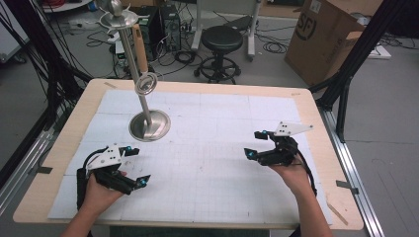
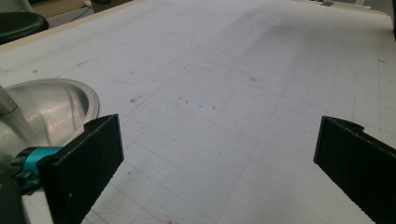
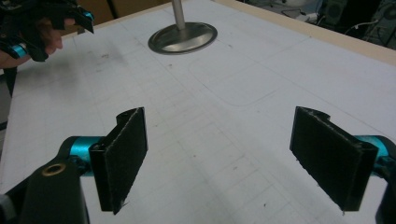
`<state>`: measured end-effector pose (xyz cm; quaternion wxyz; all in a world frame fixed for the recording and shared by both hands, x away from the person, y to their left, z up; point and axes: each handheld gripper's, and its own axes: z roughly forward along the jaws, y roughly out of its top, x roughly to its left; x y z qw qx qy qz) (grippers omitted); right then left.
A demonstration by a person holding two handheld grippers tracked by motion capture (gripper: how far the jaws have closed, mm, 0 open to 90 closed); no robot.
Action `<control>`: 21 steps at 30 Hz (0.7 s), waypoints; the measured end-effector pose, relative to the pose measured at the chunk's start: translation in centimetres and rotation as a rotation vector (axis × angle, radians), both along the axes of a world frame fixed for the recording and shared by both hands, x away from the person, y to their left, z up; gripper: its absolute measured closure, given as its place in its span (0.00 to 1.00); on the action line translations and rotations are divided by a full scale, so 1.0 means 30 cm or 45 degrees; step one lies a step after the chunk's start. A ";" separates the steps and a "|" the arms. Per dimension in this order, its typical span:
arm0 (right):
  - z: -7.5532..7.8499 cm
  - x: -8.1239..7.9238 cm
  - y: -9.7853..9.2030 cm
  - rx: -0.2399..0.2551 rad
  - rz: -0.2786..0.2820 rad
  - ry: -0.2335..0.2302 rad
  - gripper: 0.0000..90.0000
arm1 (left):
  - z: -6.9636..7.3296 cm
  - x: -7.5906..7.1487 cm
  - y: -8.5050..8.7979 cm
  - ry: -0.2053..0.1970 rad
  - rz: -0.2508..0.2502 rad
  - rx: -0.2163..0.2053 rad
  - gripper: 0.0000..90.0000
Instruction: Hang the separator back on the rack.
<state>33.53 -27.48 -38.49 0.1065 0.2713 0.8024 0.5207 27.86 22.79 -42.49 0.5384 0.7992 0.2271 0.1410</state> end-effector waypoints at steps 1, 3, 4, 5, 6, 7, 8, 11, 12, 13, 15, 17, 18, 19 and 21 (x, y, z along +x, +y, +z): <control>0.000 -0.003 0.000 -0.003 0.000 0.017 0.21 | 0.000 0.001 0.000 0.000 0.001 -0.005 0.02; 0.001 -0.004 -0.002 -0.006 0.003 0.003 0.21 | 0.002 0.001 0.001 -0.004 0.000 -0.010 0.02; 0.002 -0.005 -0.002 -0.006 0.003 0.000 0.21 | 0.003 0.000 0.002 -0.006 0.002 -0.010 0.02; 0.002 -0.006 -0.003 -0.008 0.000 0.008 0.21 | 0.003 0.000 0.002 -0.006 0.001 -0.008 0.02; 0.001 -0.006 -0.004 -0.011 -0.001 0.007 0.21 | 0.004 -0.002 0.001 -0.007 0.004 -0.007 0.02; 0.000 -0.005 -0.004 -0.019 -0.005 0.003 0.21 | 0.005 -0.003 0.001 -0.011 0.005 -0.005 0.02; 0.000 -0.009 -0.002 -0.025 -0.002 0.019 0.21 | 0.006 -0.005 0.000 -0.010 0.005 -0.009 0.02; 0.002 -0.014 0.000 -0.031 -0.002 0.009 0.21 | 0.010 -0.009 0.000 -0.019 0.004 -0.006 0.02; 0.003 -0.014 0.000 -0.031 -0.001 0.008 0.21 | 0.011 -0.009 0.000 -0.020 0.004 -0.007 0.02; 0.003 -0.013 -0.001 -0.029 -0.004 0.000 0.21 | 0.010 -0.008 0.000 -0.019 0.003 -0.009 0.02; 0.003 -0.014 -0.003 -0.024 -0.006 0.010 0.21 | 0.009 -0.006 0.000 -0.017 0.003 -0.005 0.02; 0.001 -0.010 -0.007 -0.023 -0.007 0.015 0.21 | 0.007 -0.003 -0.001 -0.013 0.006 -0.007 0.02; -0.001 -0.008 -0.008 -0.018 -0.011 0.022 0.21 | 0.007 -0.003 -0.001 -0.011 0.007 -0.007 0.02; -0.002 -0.006 -0.010 -0.018 -0.008 0.018 0.21 | 0.007 -0.004 -0.001 -0.012 0.008 -0.005 0.02; -0.003 -0.005 -0.010 -0.020 -0.010 0.020 0.21 | 0.008 -0.005 0.000 -0.016 0.004 -0.004 0.02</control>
